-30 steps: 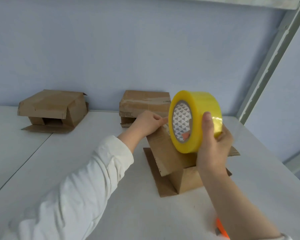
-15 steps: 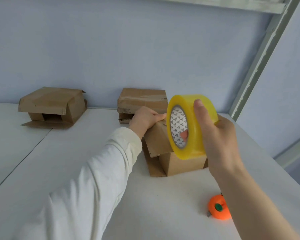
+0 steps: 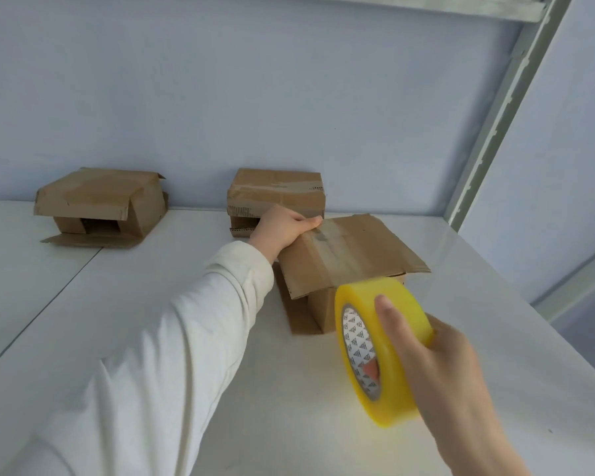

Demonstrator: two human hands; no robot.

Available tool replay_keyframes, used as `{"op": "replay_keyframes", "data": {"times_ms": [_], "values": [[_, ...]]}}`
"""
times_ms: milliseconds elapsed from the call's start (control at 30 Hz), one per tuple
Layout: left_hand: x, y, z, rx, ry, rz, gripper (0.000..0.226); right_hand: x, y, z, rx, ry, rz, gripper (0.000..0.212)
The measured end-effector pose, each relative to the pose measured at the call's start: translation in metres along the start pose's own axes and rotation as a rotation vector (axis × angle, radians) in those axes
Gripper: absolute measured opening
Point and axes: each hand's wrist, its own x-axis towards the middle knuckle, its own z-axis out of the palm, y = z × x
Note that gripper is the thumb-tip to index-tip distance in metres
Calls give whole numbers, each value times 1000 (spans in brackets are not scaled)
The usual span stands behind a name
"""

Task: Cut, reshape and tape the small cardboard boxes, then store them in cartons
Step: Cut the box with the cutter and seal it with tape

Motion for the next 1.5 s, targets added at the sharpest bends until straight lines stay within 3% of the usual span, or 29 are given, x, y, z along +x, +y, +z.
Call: {"op": "replay_keyframes", "data": {"times_ms": [167,300,400,500,600,733,867,967,1033,1100,1133,1200,1233,1267,1400,1433,1500], "values": [[-4,-4,1,112,-22,73,45,4,7,5,-4,7,18,36],[-46,-23,-12,151,-99,527,65,5,7,1,21,-9,42,37],[-79,-39,-24,432,-182,799,79,9,4,-1,-15,-34,74,38],[-73,-47,-23,630,6,991,65,10,-4,-2,-22,-56,104,43],[-64,-37,-11,499,173,1025,40,14,-18,-5,-13,-78,88,42],[-62,-16,-4,71,289,759,23,29,-56,-20,208,-211,-9,45],[-54,6,-12,-239,285,496,26,38,-95,-25,332,-468,-300,28],[-51,5,-14,-246,281,371,29,54,-100,-10,263,-431,-426,34],[-50,-6,-13,-205,176,278,30,63,-95,5,255,-359,-413,49],[-55,-12,-15,-340,103,232,26,67,-89,16,289,-280,-409,57],[-60,-11,-19,-426,165,227,20,69,-86,20,305,-242,-419,59],[-81,-6,-28,-487,483,235,11,71,-83,26,312,-195,-447,58],[-94,-1,-31,-489,582,235,21,73,-81,29,306,-182,-460,55],[-103,1,-33,-462,577,224,35,75,-80,31,298,-172,-479,52],[-113,12,-29,-199,-166,-48,89,81,-73,34,344,-213,-528,40],[-108,15,-31,-295,-272,-119,92,82,-71,35,356,-211,-534,41],[-98,21,-36,-573,-399,-191,72,85,-69,36,369,-212,-535,44]]}}
